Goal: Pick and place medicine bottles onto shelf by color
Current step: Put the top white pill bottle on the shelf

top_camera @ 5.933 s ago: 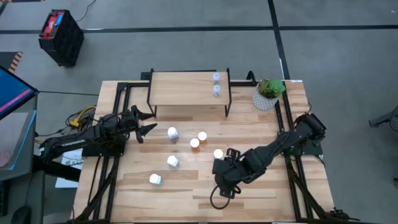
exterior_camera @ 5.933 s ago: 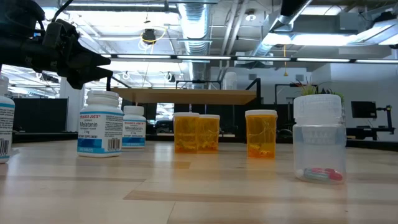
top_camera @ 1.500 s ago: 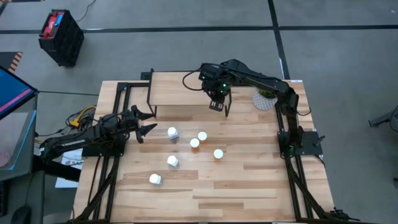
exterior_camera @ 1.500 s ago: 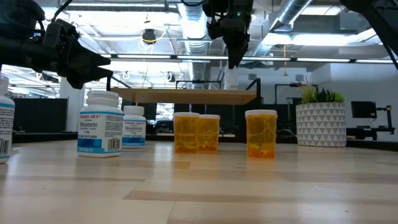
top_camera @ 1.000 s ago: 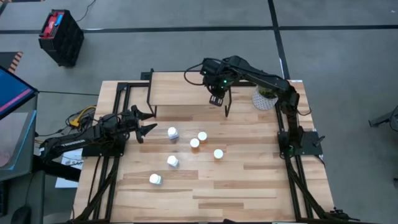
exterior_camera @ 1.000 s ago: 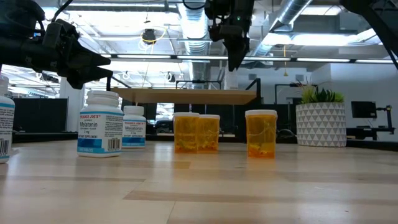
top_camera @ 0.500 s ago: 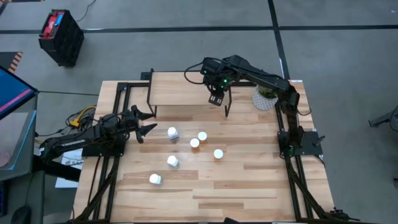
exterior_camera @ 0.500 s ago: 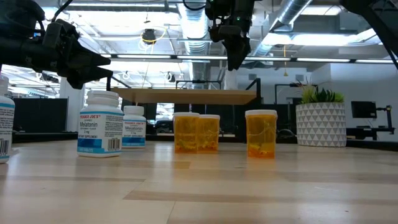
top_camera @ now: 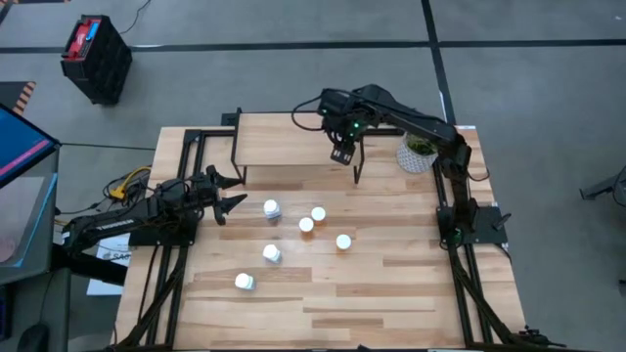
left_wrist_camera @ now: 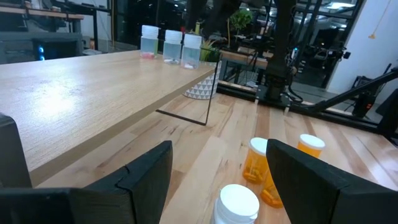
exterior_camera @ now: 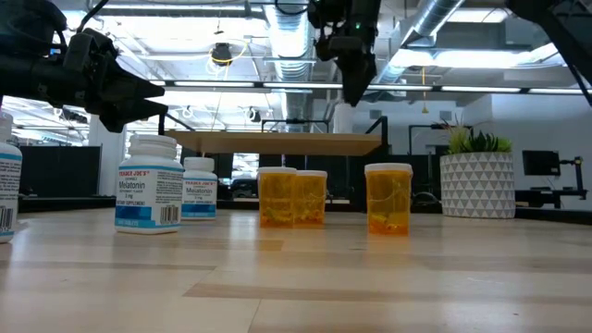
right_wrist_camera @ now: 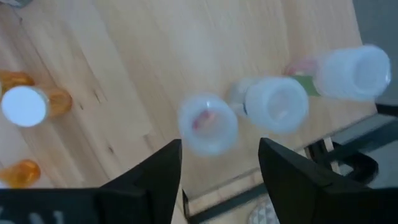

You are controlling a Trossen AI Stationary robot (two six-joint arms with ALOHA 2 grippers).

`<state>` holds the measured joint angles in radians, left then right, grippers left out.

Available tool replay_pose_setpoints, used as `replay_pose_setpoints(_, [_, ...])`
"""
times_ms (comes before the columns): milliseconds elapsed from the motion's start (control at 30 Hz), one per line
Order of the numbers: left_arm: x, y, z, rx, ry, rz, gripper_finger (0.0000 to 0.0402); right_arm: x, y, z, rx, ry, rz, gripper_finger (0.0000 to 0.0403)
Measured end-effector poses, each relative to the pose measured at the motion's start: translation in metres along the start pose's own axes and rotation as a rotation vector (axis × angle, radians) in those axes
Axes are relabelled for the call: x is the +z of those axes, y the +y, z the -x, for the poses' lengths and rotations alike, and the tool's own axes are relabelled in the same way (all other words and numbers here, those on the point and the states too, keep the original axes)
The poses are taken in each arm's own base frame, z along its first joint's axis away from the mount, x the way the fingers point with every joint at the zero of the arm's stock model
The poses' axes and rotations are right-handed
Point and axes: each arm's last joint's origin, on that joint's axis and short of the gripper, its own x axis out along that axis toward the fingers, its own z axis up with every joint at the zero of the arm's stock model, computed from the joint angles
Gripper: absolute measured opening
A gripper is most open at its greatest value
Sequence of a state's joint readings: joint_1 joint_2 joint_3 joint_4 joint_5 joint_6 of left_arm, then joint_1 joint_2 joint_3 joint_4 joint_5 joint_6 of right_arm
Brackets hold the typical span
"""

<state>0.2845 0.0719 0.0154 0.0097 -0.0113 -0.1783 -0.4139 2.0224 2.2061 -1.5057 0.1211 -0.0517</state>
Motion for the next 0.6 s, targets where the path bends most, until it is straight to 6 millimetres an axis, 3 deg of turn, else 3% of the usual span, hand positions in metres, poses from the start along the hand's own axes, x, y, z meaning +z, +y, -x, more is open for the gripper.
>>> replay_pose_setpoints(300, [0.0, 0.0, 0.0, 0.0, 0.0, -0.008, 0.0248, -0.005, 0.019, 0.047, 0.046, -0.108, -0.017, 0.0224])
replay_pose_setpoints(600, [0.0, 0.001, 0.0, 0.021, -0.005, -0.091, 0.0248, -0.033, 0.056, 0.095, 0.112, -0.227, 0.325, 0.0223])
